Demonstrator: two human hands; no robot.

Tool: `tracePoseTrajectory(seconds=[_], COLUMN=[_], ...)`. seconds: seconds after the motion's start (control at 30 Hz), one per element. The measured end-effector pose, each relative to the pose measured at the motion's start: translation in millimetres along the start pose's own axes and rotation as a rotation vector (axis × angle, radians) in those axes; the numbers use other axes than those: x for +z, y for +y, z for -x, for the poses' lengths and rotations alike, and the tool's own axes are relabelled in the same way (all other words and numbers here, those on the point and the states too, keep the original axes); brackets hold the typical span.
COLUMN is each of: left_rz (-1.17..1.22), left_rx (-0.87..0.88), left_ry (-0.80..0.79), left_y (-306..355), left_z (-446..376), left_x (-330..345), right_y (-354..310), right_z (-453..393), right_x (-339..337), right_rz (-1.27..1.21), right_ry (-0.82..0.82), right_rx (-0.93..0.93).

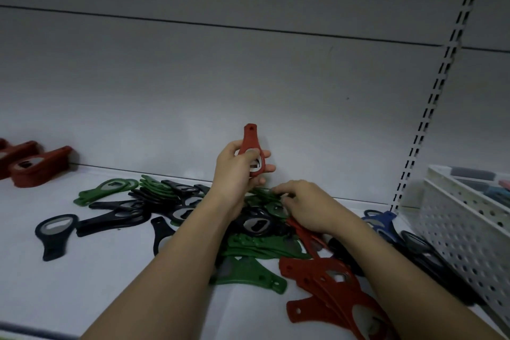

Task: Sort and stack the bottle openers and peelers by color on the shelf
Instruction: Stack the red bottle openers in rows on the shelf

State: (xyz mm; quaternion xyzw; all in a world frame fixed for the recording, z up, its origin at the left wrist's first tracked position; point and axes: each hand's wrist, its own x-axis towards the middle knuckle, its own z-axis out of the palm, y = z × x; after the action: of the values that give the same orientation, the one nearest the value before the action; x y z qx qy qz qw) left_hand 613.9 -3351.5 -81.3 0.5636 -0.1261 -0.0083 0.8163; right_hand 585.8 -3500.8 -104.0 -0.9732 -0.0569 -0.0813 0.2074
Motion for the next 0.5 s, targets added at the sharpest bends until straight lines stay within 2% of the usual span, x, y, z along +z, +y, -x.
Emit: tracePoseTrajectory(seconds=[0.1,0.17,0.23,0.33,0.4,0.5], left_rz=[-0.009,-0.014,-0.013,-0.042,-0.098,-0.2], left_rx=[0.003,-0.001,-0.016,-0.061,-0.092,-0.129], left_ry=[-0.015,-0.026,-0.053,-0.132,-0.19,-0.254], left_y=[0.5,0.3,0.2,-0.4,-1.9,-4.7], left_z=[0.6,1.1,1.3,3.8,5.7,8.0], left_x=[0.6,-0.2,-0.5,0.9,3.2,6.5], right_y=[-8.7,-10.0,-4.9,19.9,34.6,40.3], right_z=[1.8,3.4,6.1,9.1,13.3,17.5], right_x=[5.0,2.3,-9.9,-30.2,-36.8,-36.5], right_rz=[-0.047,-0.148,-0.241,-0.138,0.002,0.096], right_ry=[-0.08,-0.112,-0.043,0.175,0.177,0.085], right_rx=[-0.122,-0.133,-0.106,0.047,0.185,0.294])
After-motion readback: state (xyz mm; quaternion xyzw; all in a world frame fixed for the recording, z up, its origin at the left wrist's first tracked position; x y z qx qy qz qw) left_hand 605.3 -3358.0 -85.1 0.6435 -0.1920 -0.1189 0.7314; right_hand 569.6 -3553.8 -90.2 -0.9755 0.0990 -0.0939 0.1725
